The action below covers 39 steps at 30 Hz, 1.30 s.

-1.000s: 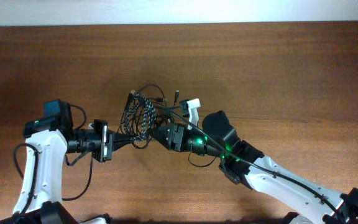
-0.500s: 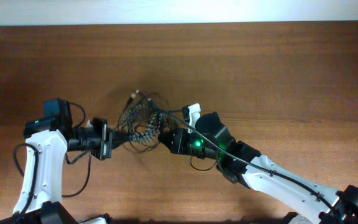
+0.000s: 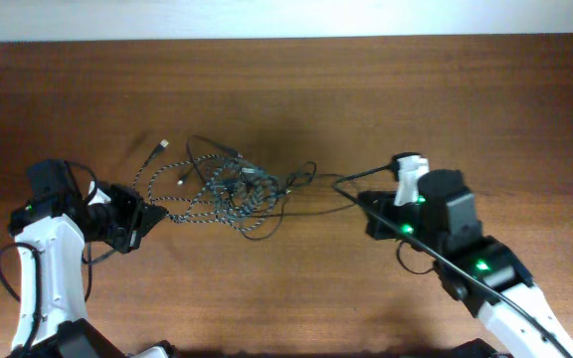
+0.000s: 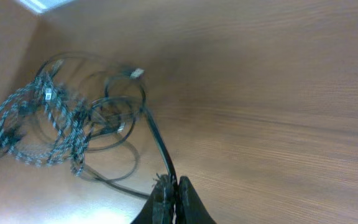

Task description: Untangle cables

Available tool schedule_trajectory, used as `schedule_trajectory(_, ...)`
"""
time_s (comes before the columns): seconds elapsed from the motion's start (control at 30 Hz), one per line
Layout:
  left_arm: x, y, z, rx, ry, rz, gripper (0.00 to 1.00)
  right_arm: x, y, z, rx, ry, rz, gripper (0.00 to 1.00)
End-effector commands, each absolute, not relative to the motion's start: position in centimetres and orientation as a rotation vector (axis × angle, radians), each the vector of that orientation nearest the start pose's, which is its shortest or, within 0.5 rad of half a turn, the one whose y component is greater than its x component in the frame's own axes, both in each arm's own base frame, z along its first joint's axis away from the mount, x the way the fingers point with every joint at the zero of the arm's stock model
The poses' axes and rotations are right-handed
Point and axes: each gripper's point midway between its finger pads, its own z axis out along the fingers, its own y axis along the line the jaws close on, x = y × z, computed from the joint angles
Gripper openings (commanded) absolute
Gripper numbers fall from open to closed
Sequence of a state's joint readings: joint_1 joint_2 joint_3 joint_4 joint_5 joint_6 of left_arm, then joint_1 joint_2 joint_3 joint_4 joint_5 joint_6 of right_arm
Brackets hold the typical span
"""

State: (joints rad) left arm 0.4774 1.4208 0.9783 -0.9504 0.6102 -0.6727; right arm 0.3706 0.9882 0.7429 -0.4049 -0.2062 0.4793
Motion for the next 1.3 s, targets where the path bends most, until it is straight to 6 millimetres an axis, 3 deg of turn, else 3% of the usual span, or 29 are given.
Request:
schedule_trajectory(0.0, 27.5, 6.3, 10.7, -1.508, 2.474, -0.683, 0.00, 29.8, 6.6, 22.4, 0.244, 2.106, 0.378, 0.04)
schedule_trajectory(0.07, 26.9, 7.7, 10.1, -1.532, 2.483, -0.546, 0.00, 29.0, 3.5, 25.1, 0.336, 1.991, 0.345, 0.04)
schedule_trajectory(0.17, 26.3, 8.7, 9.7, -1.558, 2.486, -0.448, 0.00, 28.7, -1.1, 26.2, 0.488, 1.906, 0.196, 0.04)
schedule_trajectory(0.27, 26.3, 8.0, 9.9, -1.565, 2.485, -0.527, 0.00, 28.6, 3.2, 26.1, 0.327, 1.966, 0.461, 0.09)
schedule_trajectory(0.33, 27.4, 5.6, 11.1, -1.523, 2.464, -0.775, 0.09, 27.7, 6.5, 26.5, 0.195, 1.992, 0.657, 0.22)
schedule_trajectory(0.37, 28.9, 2.7, 13.5, -1.189, 2.469, -1.063, 0.11, 26.8, 8.7, 26.8, 0.102, 2.003, 0.793, 0.33)
schedule_trajectory(0.43, 29.9, -1.4, 19.0, -0.478, 2.280, -1.408, 0.08, 26.2, 9.8, 26.7, 0.057, 2.020, 0.867, 0.41)
schedule_trajectory(0.47, 29.5, -2.4, 20.5, -0.332, 2.198, -1.479, 0.07, 26.2, 9.8, 26.3, 0.064, 2.039, 0.873, 0.42)
schedule_trajectory(0.53, 29.0, -3.9, 21.5, -0.279, 2.161, -1.573, 0.05, 26.2, 10.2, 24.2, 0.090, 2.131, 0.911, 0.44)
schedule_trajectory(0.6, 28.8, -5.8, 25.6, -0.152, 1.940, -1.804, 0.08, 26.2, 11.4, 22.7, 0.077, 2.201, 1.010, 0.44)
schedule_trajectory(0.77, 28.6, -6.2, 27.4, -0.054, 1.906, -1.773, 0.07, 25.8, 14.4, 20.7, 0.002, 2.303, 1.280, 0.49)
schedule_trajectory(0.9, 27.2, -6.8, 31.7, 0.114, 1.849, -1.653, 0.08, 25.1, 18.4, 21.5, -0.216, 2.262, 1.315, 0.51)
schedule_trajectory(0.97, 25.8, -7.4, 33.3, 0.187, 1.820, -1.597, 0.07, 25.5, 19.9, 20.8, -0.258, 2.269, 1.180, 0.54)
schedule_trajectory(1.03, 24.4, -8.0, 34.5, 0.246, 1.796, -1.551, 0.10, 24.5, 22.4, 21.9, -0.384, 2.203, 1.210, 0.55)
schedule_trajectory(1.07, 24.1, -8.2, 34.7, 0.263, 1.789, -1.537, 0.11, 24.2, 23.6, 22.7, -0.482, 2.134, 1.209, 0.60)
schedule_trajectory(1.1, 23.7, -8.4, 35.0, 0.278, 1.782, -1.523, 0.12, 24.5, 24.5, 22.9, -0.646, 2.029, 1.098, 0.63)
schedule_trajectory(1.17, 23.5, -8.4, 35.2, 0.284, 1.779, -1.520, 0.14, 25.1, 25.4, 21.4, -0.850, 1.946, 0.933, 0.61)
schedule_trajectory(1.27, 23.5, -8.5, 35.2, 0.249, 1.795, -1.548, 0.11, 25.9, 27.9, 19.1, -1.055, 1.836, 0.868, 0.62)
